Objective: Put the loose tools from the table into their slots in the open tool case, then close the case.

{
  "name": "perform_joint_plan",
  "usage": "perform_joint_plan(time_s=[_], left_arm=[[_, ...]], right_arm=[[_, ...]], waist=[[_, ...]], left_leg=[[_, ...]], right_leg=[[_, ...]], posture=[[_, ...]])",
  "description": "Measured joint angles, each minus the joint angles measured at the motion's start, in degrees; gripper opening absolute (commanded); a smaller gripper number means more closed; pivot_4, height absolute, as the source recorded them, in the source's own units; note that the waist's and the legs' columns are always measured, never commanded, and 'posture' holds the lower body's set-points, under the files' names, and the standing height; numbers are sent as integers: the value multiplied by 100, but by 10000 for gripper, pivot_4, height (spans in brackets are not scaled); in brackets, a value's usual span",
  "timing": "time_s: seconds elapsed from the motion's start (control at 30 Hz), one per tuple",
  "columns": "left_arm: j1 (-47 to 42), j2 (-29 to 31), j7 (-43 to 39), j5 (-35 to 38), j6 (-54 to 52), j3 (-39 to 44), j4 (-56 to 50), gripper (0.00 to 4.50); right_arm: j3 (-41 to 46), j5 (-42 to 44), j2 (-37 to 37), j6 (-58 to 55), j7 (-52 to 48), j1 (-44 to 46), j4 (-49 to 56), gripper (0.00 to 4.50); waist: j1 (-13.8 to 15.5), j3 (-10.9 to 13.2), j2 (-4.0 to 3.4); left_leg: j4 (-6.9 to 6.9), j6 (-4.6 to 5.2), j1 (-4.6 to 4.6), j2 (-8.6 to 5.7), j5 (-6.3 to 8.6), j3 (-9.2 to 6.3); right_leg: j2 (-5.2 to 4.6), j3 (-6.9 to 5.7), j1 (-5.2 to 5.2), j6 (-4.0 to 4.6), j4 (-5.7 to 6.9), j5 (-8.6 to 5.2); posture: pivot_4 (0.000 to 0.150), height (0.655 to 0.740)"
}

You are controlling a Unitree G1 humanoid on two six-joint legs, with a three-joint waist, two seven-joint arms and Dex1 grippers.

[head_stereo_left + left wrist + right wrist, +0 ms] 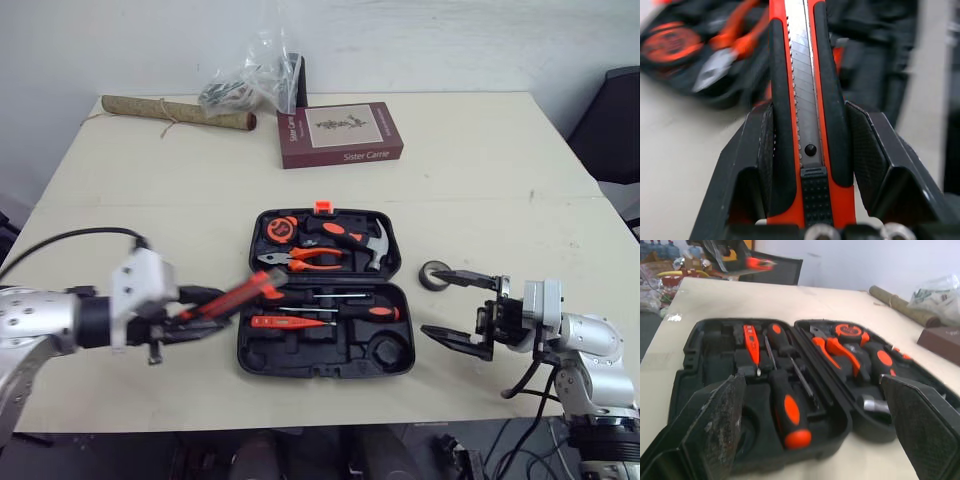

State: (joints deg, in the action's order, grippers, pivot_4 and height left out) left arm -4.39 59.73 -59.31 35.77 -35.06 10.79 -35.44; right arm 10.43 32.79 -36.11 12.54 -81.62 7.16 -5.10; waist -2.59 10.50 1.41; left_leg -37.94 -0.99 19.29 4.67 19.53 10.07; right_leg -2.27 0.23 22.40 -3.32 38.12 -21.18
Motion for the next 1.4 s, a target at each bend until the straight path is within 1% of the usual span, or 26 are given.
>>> perform_joint_plan(time_s=[0.03,0.07,0.1,0.13,0.27,0.37,0.43,0.57,0.63,0.8,0.97,1.13,1.2,1.3,1.4], left_arm=[[-144,-6,0,-9,-48,-210,-78,14795],[-465,-13,16,-117,-138,-632,-133,14795],[-687,-31,42,-226,-183,-886,-164,14795],[-1033,-45,53,-471,-228,-1345,-208,14795],[-1602,-43,29,-1292,-350,-2545,-197,14795],[-1905,-141,-20,-1817,-349,-3161,-58,14795],[-2066,-243,-32,-2101,-280,-3403,63,14795],[-2428,-537,-43,-2499,-271,-3726,322,14795],[-2572,-665,-110,-2568,-330,-3838,426,14795],[-2688,-773,-200,-2655,-554,-3890,427,14794],[-2751,-922,-214,-2677,-875,-3890,388,14794],[-2780,-1016,-209,-2714,-981,-3895,390,14794],[-2781,-1053,-204,-2737,-935,-3892,415,25112],[-2705,-1288,-75,-2747,-569,-3794,449,37686],[-2403,-1764,85,-2529,104,-3352,504,37686]], right_arm=[[-3,1,-4,0,-14,4,7,45000],[10,2,-40,-5,-25,-38,11,45000],[7,0,-63,-13,-27,-61,28,45000],[-23,-4,-121,-42,-28,-93,70,45000],[-18,16,-231,-264,65,-205,498,45000],[24,37,-386,-421,156,-363,767,45000],[78,39,-395,-505,211,-430,853,45000],[111,40,-397,-598,307,-495,1016,45000],[114,39,-401,-659,366,-531,1115,45000],[115,38,-407,-782,491,-609,1315,45000],[114,40,-447,-1066,781,-646,1754,45000],[114,55,-521,-1331,970,-645,2012,45000],[114,66,-525,-1430,1011,-632,2064,45000],[111,69,-526,-1532,1061,-580,2079,45000],[110,72,-528,-1605,1087,-556,2087,45000]], waist=[[2,0,0],[2,0,-1],[-2,1,-1],[1,1,-1],[-32,1,-2],[-7,1,-2],[21,1,-1],[90,2,-1],[100,2,-1],[108,1,-1],[120,1,-1],[127,1,-1],[126,1,-1],[129,1,0],[114,1,0]], left_leg=[[0,0,0,0,0,0],[-1,-1,-1,1,0,1],[-2,-2,0,1,-1,1],[-2,-2,0,1,-1,1],[-2,-7,1,7,1,0],[-7,-7,1,8,1,-3],[-13,-7,1,8,1,-2],[-20,-6,1,9,1,-2],[-20,-6,1,9,1,-2],[-27,-4,0,9,0,-3],[-31,-4,0,7,0,-6],[-31,-3,0,4,-1,-6],[-31,-3,0,4,-1,-6],[-32,-2,2,3,0,-6],[-30,-2,3,6,0,-7]], right_leg=[[3,1,0,0,0,0],[6,4,0,0,0,0],[10,8,2,0,1,0],[15,11,2,-1,1,0],[31,26,8,-1,0,0],[33,27,8,-1,2,1],[32,29,7,-2,6,1],[33,30,8,-3,13,1],[32,30,8,-3,15,1],[27,29,7,-3,26,1],[24,28,6,-3,32,1],[21,28,6,-3,32,1],[21,27,6,-3,32,1],[18,27,6,-3,31,2],[19,23,9,-3,33,2]], posture=[[1500,7400],[1500,7400],[1500,7400],[1500,7400],[1500,7400],[1500,7400],[1500,7400],[1500,7400],[1500,7400],[1500,7400],[1500,7400],[1500,7400],[1500,7400],[1500,7400],[1500,7400]])
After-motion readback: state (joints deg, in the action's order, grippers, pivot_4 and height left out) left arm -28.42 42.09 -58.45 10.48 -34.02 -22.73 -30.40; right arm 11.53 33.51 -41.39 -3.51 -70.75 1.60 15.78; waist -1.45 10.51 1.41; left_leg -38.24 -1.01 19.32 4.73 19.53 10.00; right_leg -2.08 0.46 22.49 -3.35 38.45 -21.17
